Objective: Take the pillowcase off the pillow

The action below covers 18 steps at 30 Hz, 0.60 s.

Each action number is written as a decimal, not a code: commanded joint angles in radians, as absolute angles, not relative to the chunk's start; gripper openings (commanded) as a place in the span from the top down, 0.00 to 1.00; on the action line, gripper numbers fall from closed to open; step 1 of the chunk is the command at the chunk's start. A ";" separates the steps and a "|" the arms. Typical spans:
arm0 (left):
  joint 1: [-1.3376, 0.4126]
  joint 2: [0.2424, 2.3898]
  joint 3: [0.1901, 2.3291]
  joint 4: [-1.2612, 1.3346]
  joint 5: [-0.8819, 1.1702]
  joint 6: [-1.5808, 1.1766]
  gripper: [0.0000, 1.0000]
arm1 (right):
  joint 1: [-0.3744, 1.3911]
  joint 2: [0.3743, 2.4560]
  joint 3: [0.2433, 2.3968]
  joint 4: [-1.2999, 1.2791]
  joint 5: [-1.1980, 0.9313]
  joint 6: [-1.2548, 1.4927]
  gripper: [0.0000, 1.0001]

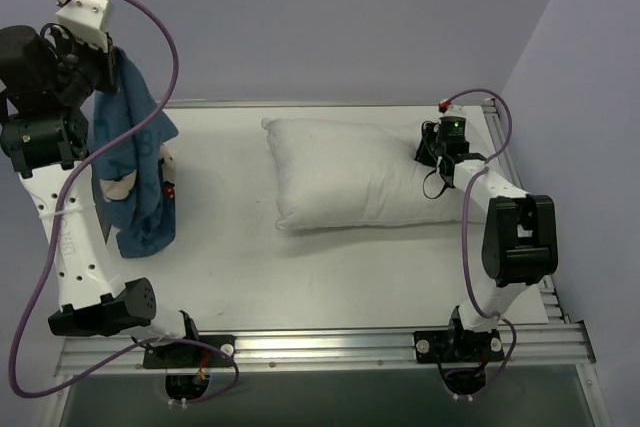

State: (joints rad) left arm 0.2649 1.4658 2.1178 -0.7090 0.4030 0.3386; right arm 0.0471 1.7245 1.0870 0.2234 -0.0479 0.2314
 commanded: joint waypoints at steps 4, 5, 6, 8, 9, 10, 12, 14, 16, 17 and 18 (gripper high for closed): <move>0.207 1.525 2.199 -0.690 0.345 0.291 0.98 | 0.017 1.740 1.012 -0.129 0.041 0.190 0.69; 0.207 1.523 2.162 -0.689 0.344 0.301 0.98 | 0.017 1.733 1.012 -0.127 0.041 0.193 0.68; 0.206 1.522 2.116 -0.690 0.342 0.304 0.98 | 0.017 1.729 1.015 -0.132 0.040 0.193 0.68; 0.204 1.519 1.953 -0.702 0.368 0.349 0.97 | 0.018 1.712 1.022 -0.138 0.040 0.193 0.67; 0.203 1.525 1.904 -0.722 0.394 0.374 0.81 | 0.018 1.707 1.026 -0.149 0.040 0.192 0.65; 0.193 1.545 1.855 -0.776 0.400 0.396 0.63 | 0.018 1.698 1.037 -0.155 0.038 0.190 0.62; 0.186 1.580 1.754 -0.868 0.391 0.460 0.07 | 0.020 1.687 1.049 -0.175 0.035 0.184 0.58; 0.187 1.607 1.689 -0.880 0.310 0.437 0.06 | 0.023 1.671 1.061 -0.193 0.037 0.180 0.48; 0.204 1.597 1.664 -0.894 0.327 0.433 0.06 | 0.028 1.646 1.069 -0.202 0.044 0.179 0.40; 0.207 1.588 1.657 -0.902 0.340 0.425 0.06 | 0.028 1.637 1.071 -0.212 0.044 0.179 0.33; 0.207 1.577 1.657 -0.913 0.351 0.420 0.06 | 0.029 1.629 1.075 -0.216 0.044 0.181 0.31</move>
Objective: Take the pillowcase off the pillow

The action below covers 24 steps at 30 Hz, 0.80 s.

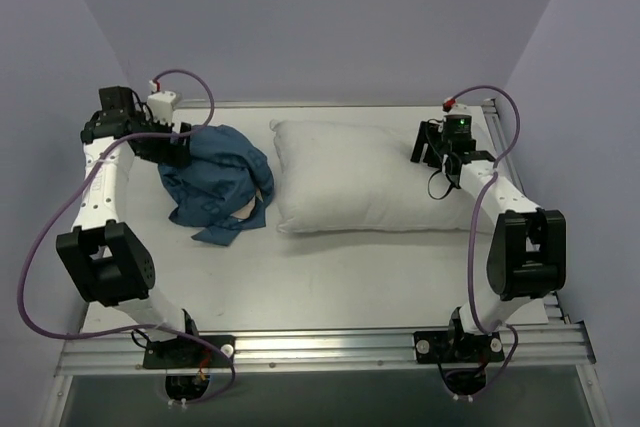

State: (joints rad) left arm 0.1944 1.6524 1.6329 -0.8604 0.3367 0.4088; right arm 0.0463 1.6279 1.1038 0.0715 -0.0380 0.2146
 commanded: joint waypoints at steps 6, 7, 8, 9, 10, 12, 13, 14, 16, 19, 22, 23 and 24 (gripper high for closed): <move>0.207 1.451 1.612 -0.949 0.368 0.397 0.06 | 0.046 1.572 1.108 -0.258 0.043 0.190 0.00; 0.207 1.416 1.583 -0.962 0.354 0.397 0.06 | 0.048 1.553 1.109 -0.262 0.043 0.193 0.00; 0.207 1.399 1.566 -0.977 0.324 0.403 0.06 | 0.052 1.542 1.115 -0.276 0.041 0.195 0.00; 0.207 1.382 1.553 -1.014 0.308 0.411 0.06 | 0.054 1.530 1.120 -0.282 0.038 0.198 0.00; 0.207 1.349 1.520 -1.032 0.298 0.419 0.06 | 0.055 1.502 1.123 -0.288 0.035 0.204 0.00; 0.207 1.284 1.479 -1.068 0.267 0.449 0.06 | 0.066 1.458 1.129 -0.305 0.034 0.213 0.00; 0.209 1.258 1.427 -1.071 0.256 0.456 0.06 | 0.069 1.445 1.129 -0.308 0.031 0.219 0.00; 0.209 1.234 1.399 -1.072 0.244 0.463 0.06 | 0.074 1.431 1.129 -0.316 0.029 0.224 0.00; 0.209 1.157 1.346 -1.069 0.210 0.471 0.06 | 0.083 1.395 1.127 -0.325 0.028 0.233 0.00; 0.210 1.065 1.246 -1.065 0.157 0.479 0.06 | 0.097 1.353 1.124 -0.354 0.021 0.252 0.00; 0.209 0.977 1.143 -1.052 0.100 0.472 0.06 | 0.112 1.307 1.120 -0.399 0.029 0.262 0.00; 0.209 0.959 1.093 -1.037 0.086 0.468 0.06 | 0.117 1.295 1.117 -0.406 0.032 0.262 0.00; 0.209 0.936 1.068 -1.028 0.069 0.463 0.06 | 0.121 1.272 1.114 -0.414 0.034 0.261 0.00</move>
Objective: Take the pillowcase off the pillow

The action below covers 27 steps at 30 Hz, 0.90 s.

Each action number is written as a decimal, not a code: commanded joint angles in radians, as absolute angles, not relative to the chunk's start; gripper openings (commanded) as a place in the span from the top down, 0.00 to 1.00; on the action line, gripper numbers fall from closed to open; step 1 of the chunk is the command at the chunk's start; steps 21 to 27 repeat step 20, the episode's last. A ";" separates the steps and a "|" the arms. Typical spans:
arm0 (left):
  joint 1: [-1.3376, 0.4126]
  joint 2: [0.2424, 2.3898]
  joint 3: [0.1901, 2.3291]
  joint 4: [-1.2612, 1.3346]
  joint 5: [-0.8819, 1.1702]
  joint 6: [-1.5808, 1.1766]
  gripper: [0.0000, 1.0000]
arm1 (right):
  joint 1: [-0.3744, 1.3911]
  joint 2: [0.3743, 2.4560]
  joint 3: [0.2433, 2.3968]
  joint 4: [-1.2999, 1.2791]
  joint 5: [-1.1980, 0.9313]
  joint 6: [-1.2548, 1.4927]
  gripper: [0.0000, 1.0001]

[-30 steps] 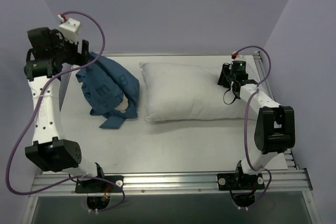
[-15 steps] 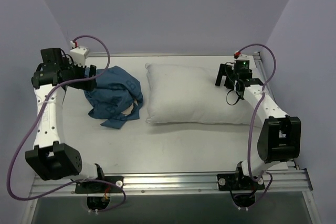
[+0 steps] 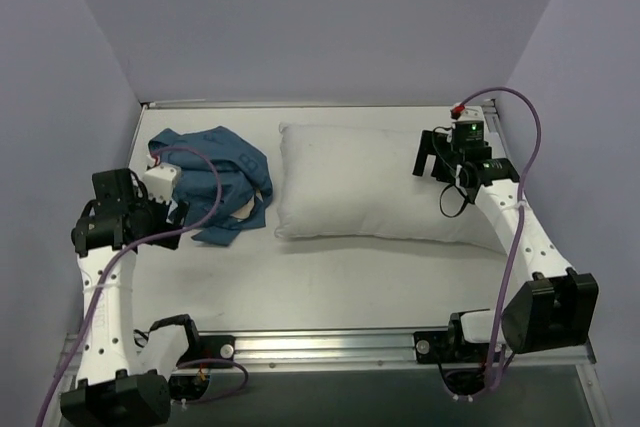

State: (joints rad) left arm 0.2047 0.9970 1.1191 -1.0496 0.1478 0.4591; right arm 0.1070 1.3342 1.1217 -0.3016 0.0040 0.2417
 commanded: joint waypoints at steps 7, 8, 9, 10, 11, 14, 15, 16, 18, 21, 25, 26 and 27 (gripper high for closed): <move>0.221 0.758 0.865 -0.891 -0.176 0.436 0.06 | 0.130 1.174 1.065 -0.448 0.018 0.253 0.00; 0.227 0.756 0.851 -0.900 -0.176 0.434 0.06 | 0.130 1.163 1.059 -0.449 0.014 0.250 0.00; 0.227 0.753 0.842 -0.905 -0.172 0.428 0.06 | 0.130 1.145 1.046 -0.449 0.011 0.245 0.00; 0.230 0.746 0.824 -0.908 -0.166 0.420 0.06 | 0.130 1.140 1.042 -0.446 0.011 0.248 0.00; 0.232 0.741 0.813 -0.908 -0.161 0.405 0.06 | 0.132 1.134 1.042 -0.449 0.009 0.249 0.00; 0.259 0.718 0.790 -0.884 -0.163 0.385 0.06 | 0.133 1.115 1.042 -0.448 -0.051 0.236 0.00; 0.268 0.712 0.787 -0.879 -0.175 0.380 0.06 | 0.132 1.106 1.040 -0.446 -0.054 0.236 0.00; 0.271 0.710 0.782 -0.877 -0.173 0.380 0.06 | 0.132 1.100 1.039 -0.443 -0.058 0.236 0.00; 0.276 0.712 0.781 -0.877 -0.175 0.380 0.06 | 0.132 1.085 1.037 -0.440 -0.069 0.232 0.00; 0.279 0.710 0.781 -0.874 -0.173 0.380 0.06 | 0.132 1.069 1.031 -0.431 -0.083 0.230 0.00; 0.279 0.710 0.781 -0.874 -0.173 0.380 0.06 | 0.132 1.069 1.031 -0.431 -0.083 0.230 0.00; 0.279 0.710 0.781 -0.874 -0.173 0.380 0.06 | 0.132 1.069 1.031 -0.431 -0.083 0.230 0.00; 0.279 0.710 0.781 -0.874 -0.173 0.380 0.06 | 0.132 1.069 1.031 -0.431 -0.083 0.230 0.00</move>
